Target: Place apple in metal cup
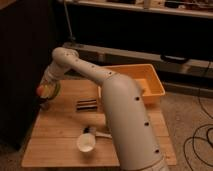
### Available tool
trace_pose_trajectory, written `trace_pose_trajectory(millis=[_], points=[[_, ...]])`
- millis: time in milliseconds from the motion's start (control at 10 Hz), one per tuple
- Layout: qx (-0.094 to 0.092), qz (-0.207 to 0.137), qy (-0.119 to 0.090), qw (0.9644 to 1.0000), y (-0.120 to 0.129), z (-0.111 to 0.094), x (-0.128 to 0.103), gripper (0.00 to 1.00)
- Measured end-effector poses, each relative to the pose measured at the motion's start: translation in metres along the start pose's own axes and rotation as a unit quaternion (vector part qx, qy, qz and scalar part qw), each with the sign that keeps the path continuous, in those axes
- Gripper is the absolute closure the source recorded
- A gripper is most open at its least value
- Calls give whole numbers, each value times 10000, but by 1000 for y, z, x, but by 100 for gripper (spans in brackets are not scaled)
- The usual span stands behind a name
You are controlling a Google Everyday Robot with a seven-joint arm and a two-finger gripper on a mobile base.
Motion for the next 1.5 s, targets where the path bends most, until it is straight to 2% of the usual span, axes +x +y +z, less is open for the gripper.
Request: trace_pose_trajectory(millis=[800, 1500], points=[[-155, -77, -94, 9998, -3, 36, 4, 100], [-250, -166, -163, 9994, 0, 50, -3, 100]])
